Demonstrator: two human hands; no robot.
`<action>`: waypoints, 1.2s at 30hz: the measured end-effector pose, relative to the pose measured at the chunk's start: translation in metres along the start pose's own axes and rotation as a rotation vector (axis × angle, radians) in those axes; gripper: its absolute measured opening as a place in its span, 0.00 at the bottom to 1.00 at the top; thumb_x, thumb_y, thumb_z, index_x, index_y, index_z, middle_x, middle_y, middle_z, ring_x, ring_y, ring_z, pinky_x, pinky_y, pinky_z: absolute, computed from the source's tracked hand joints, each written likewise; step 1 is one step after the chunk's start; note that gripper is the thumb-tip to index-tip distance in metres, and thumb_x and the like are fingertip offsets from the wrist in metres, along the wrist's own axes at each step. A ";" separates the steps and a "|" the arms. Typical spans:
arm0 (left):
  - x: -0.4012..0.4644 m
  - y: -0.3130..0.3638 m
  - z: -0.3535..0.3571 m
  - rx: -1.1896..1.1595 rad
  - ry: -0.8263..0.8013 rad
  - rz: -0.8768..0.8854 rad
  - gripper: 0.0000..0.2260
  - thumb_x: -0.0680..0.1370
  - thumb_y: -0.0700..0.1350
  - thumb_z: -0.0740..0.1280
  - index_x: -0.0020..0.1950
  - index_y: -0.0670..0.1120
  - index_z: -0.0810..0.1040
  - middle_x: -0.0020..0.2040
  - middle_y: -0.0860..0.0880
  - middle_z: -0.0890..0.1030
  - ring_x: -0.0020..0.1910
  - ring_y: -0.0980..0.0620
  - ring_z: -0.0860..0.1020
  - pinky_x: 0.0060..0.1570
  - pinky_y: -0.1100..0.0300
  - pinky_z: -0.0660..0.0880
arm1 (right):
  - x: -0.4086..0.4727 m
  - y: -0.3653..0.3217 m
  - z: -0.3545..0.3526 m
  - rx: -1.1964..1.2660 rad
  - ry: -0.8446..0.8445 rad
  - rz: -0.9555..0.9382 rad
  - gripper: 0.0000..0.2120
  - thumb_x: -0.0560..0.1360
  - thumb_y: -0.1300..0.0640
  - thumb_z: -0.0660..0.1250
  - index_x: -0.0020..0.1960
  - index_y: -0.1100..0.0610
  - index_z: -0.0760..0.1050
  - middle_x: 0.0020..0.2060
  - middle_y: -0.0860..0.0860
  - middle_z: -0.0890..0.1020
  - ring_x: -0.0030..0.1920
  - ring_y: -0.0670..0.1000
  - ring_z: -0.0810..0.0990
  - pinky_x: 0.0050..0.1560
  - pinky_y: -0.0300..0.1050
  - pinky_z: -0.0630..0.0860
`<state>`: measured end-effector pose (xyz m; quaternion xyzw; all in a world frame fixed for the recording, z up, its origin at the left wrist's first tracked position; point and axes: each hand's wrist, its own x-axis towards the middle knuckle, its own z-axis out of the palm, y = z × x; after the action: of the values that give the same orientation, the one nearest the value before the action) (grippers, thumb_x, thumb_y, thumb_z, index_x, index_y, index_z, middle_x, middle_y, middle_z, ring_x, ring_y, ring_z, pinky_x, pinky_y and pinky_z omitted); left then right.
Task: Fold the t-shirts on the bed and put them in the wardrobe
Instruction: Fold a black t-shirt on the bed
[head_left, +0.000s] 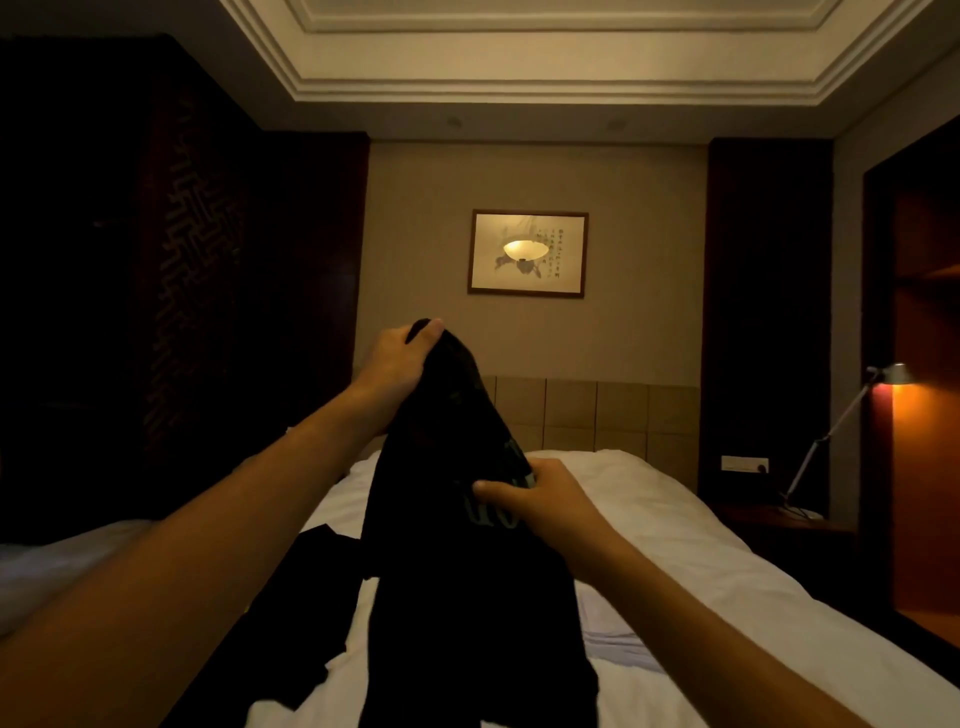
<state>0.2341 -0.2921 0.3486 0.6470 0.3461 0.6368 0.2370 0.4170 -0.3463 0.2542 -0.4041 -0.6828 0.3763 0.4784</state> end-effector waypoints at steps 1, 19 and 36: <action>0.003 -0.004 -0.005 0.067 0.022 0.036 0.17 0.82 0.53 0.62 0.46 0.40 0.79 0.39 0.45 0.78 0.39 0.48 0.78 0.35 0.60 0.72 | 0.001 -0.004 -0.006 0.011 -0.003 0.008 0.04 0.77 0.58 0.68 0.51 0.56 0.78 0.44 0.53 0.85 0.43 0.50 0.84 0.45 0.42 0.80; -0.023 -0.026 0.003 0.226 -0.471 -0.398 0.29 0.82 0.64 0.46 0.51 0.45 0.78 0.48 0.44 0.78 0.46 0.48 0.75 0.44 0.57 0.70 | 0.070 -0.074 -0.026 0.451 0.349 0.123 0.10 0.81 0.58 0.62 0.57 0.64 0.76 0.47 0.60 0.81 0.41 0.56 0.81 0.38 0.47 0.78; -0.128 -0.086 0.052 -0.338 -0.500 -0.745 0.24 0.79 0.68 0.51 0.64 0.54 0.72 0.56 0.51 0.77 0.55 0.46 0.76 0.54 0.48 0.74 | 0.077 -0.065 -0.036 0.606 0.567 -0.078 0.17 0.76 0.67 0.68 0.63 0.67 0.70 0.50 0.60 0.78 0.49 0.58 0.81 0.38 0.49 0.78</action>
<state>0.2797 -0.3251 0.1953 0.5647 0.3785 0.3810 0.6266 0.4226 -0.2969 0.3486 -0.3063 -0.3973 0.4156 0.7587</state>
